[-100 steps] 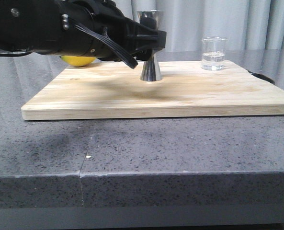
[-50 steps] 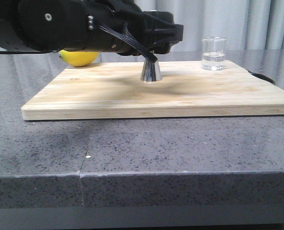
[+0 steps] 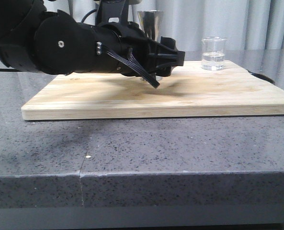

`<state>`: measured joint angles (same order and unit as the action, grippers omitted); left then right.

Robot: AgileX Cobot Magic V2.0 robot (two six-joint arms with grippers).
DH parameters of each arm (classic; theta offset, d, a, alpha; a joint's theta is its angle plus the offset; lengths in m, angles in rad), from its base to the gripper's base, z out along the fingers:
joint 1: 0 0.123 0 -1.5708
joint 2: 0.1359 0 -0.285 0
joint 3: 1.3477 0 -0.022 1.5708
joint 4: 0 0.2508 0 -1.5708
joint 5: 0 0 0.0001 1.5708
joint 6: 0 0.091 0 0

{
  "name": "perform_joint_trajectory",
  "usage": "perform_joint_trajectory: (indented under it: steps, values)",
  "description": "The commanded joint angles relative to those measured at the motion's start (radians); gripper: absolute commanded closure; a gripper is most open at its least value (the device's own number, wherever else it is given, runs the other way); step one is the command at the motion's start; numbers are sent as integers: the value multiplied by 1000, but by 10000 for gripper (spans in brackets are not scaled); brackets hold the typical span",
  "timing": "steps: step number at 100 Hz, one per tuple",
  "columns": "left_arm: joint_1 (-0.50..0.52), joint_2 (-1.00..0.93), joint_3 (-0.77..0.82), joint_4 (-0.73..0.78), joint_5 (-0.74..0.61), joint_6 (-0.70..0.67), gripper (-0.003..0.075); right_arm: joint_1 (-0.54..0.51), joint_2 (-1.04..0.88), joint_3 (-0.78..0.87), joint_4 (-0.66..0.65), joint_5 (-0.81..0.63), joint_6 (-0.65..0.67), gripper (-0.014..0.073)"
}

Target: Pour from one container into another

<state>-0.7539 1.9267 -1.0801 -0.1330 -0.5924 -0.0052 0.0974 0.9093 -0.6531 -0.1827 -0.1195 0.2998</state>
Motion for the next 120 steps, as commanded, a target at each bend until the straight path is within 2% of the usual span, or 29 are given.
perform_joint_trajectory:
  steps: [1, 12, 21, 49, 73, 106, 120]
  values:
    - [-8, -52, -30, 3, -87, -7, 185, 1, -4, -38, -6, -87, 0, 665]
    - [-8, -52, -30, 3, -94, -2, 192, 1, -4, -38, -6, -87, 0, 665]
    - [-8, -52, -30, 3, -112, -2, 232, 1, -4, -38, -6, -87, 0, 665]
    - [-8, -52, -30, 3, -157, -2, 463, 1, -4, -38, -6, -87, 0, 665]
    - [-8, -52, -30, 3, -157, -2, 613, 1, -4, -38, -6, -87, 0, 665]
    - [-8, -52, -30, 3, -157, -2, 729, 1, -3, -35, -6, -78, 0, 665]
    - [-10, -76, -30, 40, -146, -2, 734, 2, 7, 8, -45, -141, 0, 665]
